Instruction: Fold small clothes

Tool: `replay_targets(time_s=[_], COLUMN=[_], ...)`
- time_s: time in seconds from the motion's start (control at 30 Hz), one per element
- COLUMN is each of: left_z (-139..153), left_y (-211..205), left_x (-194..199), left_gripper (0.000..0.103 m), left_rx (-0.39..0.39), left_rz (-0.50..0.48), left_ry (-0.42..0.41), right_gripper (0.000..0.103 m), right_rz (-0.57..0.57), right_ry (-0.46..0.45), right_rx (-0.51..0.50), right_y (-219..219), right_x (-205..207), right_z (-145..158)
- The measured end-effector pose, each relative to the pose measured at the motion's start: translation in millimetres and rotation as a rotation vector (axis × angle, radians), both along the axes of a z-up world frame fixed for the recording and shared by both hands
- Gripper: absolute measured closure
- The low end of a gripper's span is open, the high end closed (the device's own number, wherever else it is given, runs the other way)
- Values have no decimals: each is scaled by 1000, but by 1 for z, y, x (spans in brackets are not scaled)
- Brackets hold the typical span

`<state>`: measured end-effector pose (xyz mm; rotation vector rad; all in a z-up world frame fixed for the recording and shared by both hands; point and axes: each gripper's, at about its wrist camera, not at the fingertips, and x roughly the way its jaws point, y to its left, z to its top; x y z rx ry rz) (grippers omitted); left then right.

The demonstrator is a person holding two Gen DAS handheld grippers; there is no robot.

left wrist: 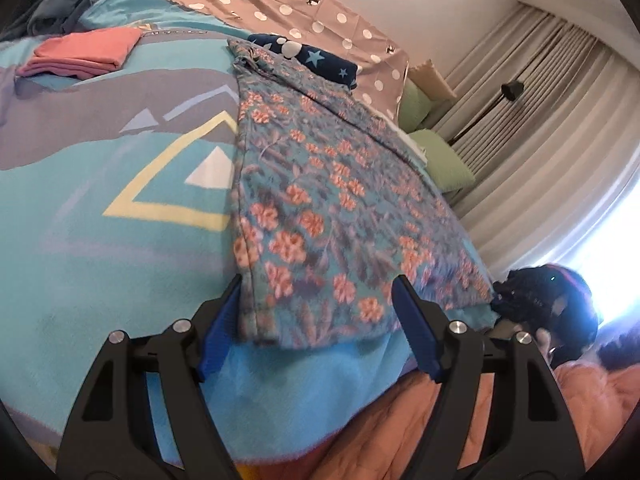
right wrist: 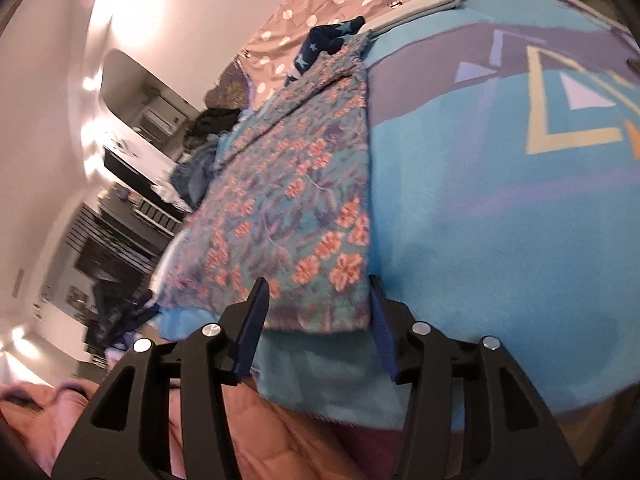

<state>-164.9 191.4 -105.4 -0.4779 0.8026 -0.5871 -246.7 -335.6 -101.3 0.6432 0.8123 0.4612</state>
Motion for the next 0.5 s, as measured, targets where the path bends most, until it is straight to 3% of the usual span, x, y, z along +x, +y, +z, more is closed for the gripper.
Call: replay_targets(time_s=[0.03,0.07,0.1,0.13,0.17,0.23,0.33,0.4,0.5], left_z=[-1,-2,-5,-8,-9,9,59,84,97], left_y=[-1,-3,-2,0,3,10,19,18,16], left_x=[3,9,14,18,21,15,1,-4,-4], left_gripper=[44,71,91,98,98,98,98,98,98], left_rx=[-3,-10,-29,-52,-97,-184,-250,-222,-189], left_rz=[3,12,20,35,68,98,122,131,143], left_ry=[3,20,49,86,115,47,-113,-188,-227], right_gripper=[52,52,54,72,98,98,98,98,98], right_rz=[3,2,-1,-10,-24,-60,-104,-113,-110], right_ry=[0,5,8,9,15,4,-120,-194,-242], right_rx=[17,43,56,63,63,124,246,269,192], right_y=[-2,-2,-3,-3,-4,-13,-31,-38,-34], right_x=[1,6,9,11,14,12,-1,-4,0], right_z=[-1,-2,-1,-1,0,7,37,63,86])
